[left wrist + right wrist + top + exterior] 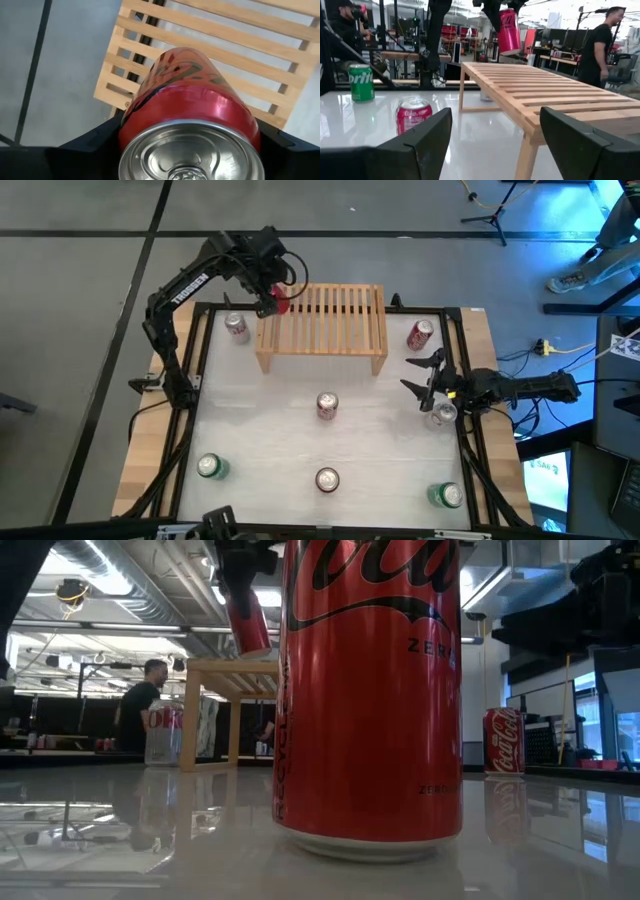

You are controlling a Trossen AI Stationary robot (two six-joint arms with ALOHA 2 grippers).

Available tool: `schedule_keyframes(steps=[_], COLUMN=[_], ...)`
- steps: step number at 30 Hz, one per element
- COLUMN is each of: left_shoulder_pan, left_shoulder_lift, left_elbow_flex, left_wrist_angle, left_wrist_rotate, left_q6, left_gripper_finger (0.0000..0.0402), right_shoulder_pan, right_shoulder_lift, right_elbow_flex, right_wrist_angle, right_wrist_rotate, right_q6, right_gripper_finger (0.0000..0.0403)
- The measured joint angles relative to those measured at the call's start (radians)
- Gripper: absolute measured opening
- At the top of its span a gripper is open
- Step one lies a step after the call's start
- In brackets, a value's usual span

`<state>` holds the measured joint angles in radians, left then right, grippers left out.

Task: Place canned beverage on shelf
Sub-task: Put the left red and black soda can on the shelf

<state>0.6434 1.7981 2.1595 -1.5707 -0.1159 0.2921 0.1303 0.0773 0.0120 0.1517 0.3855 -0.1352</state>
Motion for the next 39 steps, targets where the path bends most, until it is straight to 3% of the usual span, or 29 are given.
schedule_keyframes(steps=[18, 39], left_shoulder_pan=[0.027, -0.016], left_shoulder_lift=[0.068, 0.022], left_elbow_flex=[-0.006, -0.006], left_wrist_angle=[0.001, -0.001], left_wrist_rotate=[0.002, 0.074], left_q6=[-0.008, -0.136], left_gripper_finger=[0.0281, 0.0281], right_shoulder_pan=[0.0, 0.0], right_shoulder_lift=[0.0, 0.0], right_elbow_flex=[0.0, 0.0], right_wrist_angle=[0.088, 0.076], right_wrist_rotate=[0.0, 0.0], right_q6=[-0.147, -0.142], right_gripper_finger=[0.0298, 0.0298])
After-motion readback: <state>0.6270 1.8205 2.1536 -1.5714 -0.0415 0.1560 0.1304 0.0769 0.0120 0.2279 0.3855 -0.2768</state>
